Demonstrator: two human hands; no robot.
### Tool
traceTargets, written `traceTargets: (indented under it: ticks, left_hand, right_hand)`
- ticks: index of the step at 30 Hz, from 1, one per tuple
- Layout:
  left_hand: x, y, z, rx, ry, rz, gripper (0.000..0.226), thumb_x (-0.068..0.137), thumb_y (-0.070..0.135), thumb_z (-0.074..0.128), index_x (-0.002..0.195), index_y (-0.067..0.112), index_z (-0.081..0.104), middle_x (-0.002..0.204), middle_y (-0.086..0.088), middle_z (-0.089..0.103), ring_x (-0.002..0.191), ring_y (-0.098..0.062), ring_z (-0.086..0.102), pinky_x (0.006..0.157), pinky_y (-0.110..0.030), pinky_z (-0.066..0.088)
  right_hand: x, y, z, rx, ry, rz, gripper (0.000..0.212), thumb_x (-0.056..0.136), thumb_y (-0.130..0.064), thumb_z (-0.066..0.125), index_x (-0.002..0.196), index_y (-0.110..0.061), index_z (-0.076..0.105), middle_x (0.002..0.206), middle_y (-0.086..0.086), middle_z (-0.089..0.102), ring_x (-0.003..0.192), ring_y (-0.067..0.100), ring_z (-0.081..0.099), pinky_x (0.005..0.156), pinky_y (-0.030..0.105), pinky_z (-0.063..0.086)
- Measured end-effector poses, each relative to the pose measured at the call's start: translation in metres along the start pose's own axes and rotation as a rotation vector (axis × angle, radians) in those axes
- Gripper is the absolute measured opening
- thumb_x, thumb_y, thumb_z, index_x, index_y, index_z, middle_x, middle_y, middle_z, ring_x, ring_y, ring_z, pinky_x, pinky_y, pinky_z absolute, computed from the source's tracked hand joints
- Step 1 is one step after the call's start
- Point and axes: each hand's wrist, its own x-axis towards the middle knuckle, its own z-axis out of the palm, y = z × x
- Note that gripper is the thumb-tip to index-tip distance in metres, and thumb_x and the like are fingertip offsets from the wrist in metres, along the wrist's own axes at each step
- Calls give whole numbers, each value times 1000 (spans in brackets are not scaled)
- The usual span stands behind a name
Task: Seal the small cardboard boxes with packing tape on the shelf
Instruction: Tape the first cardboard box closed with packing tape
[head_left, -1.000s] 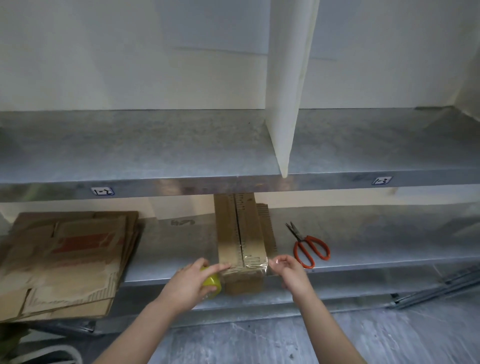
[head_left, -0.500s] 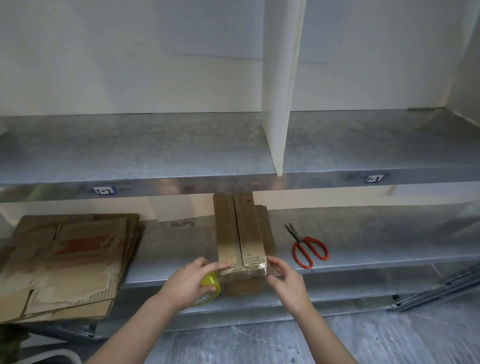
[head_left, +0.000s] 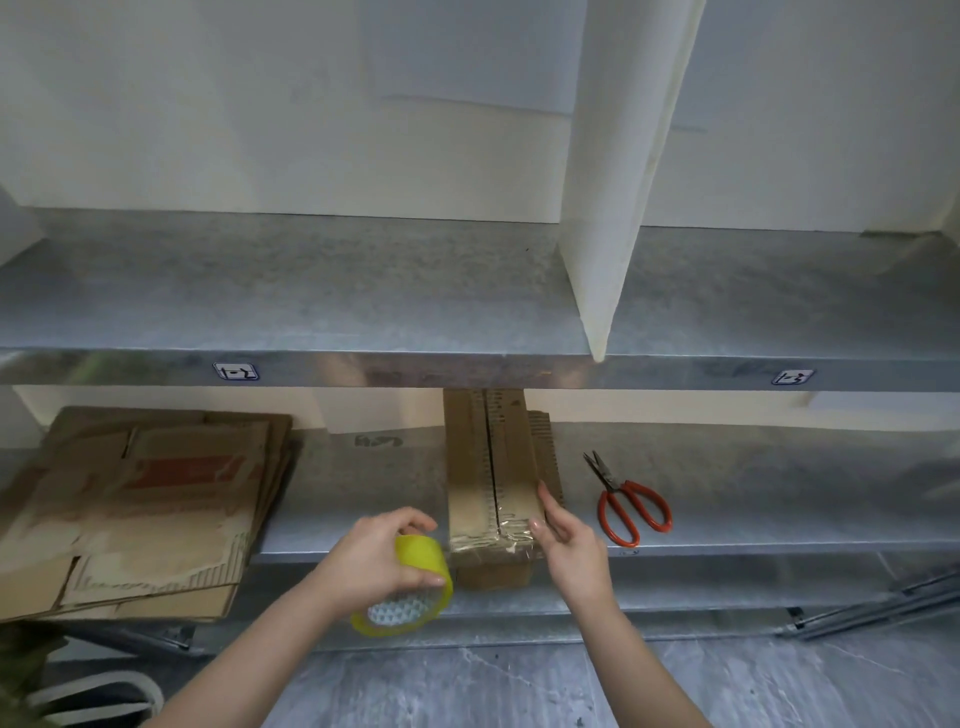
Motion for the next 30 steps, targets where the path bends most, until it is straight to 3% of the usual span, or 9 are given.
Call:
traceTargets:
  ticks: [3, 9, 15, 18, 21, 26, 30]
  left_hand:
    - [4, 1, -11, 12, -38, 4, 52, 53, 63, 82, 97, 43, 62, 99, 25, 62, 93, 5, 56, 72, -5, 37]
    - [17, 3, -6, 360, -40, 7, 52, 67, 50, 77, 111, 33, 54, 115, 12, 58, 106, -14, 56, 83, -28, 47]
    - [13, -10, -3, 765, -29, 57, 50, 77, 52, 67, 118, 29, 51, 120, 7, 59, 111, -19, 56, 86, -30, 43]
    - [11, -8, -7, 541, -11, 51, 54, 70, 57, 73, 114, 35, 49, 114, 12, 60, 106, -15, 56, 80, -28, 41]
    - [8, -5, -12, 281, -11, 59, 56, 62, 54, 80, 102, 35, 46, 105, 16, 53, 97, -11, 54, 77, -28, 43]
    - [8, -3, -12, 329, 45, 105, 53, 63, 54, 80, 97, 31, 47, 101, 17, 46, 94, -8, 51, 73, -25, 39]
    - [13, -1, -12, 330, 64, 85, 53, 62, 56, 80, 95, 33, 46, 101, 16, 48, 93, -9, 51, 74, -27, 41]
  right_hand:
    - [0, 3, 2, 5, 10, 2, 46, 95, -32, 62, 137, -43, 48, 131, -6, 62, 122, 10, 56, 106, 27, 44]
    - [1, 2, 6, 3, 4, -2, 47, 95, -33, 62, 137, -46, 47, 131, -9, 62, 119, 6, 57, 94, 14, 40]
    - [-1, 2, 7, -14, 4, -18, 48, 94, -32, 62, 139, -42, 47, 128, -8, 64, 116, 4, 57, 96, 14, 41]
    - [-2, 3, 7, -70, 35, -29, 49, 95, -36, 60, 139, -47, 43, 111, -9, 70, 108, 10, 64, 84, 15, 49]
    - [-6, 3, 8, -198, 21, -104, 50, 97, -42, 53, 144, -44, 38, 113, 2, 71, 103, 17, 66, 85, 28, 53]
    - [-2, 8, -2, -374, 22, -270, 49, 98, -47, 46, 146, -39, 40, 139, -1, 51, 133, 19, 39, 110, 37, 35]
    - [8, 20, -24, -373, 43, -300, 45, 101, -44, 41, 144, -35, 42, 145, -1, 46, 138, 17, 32, 115, 34, 25]
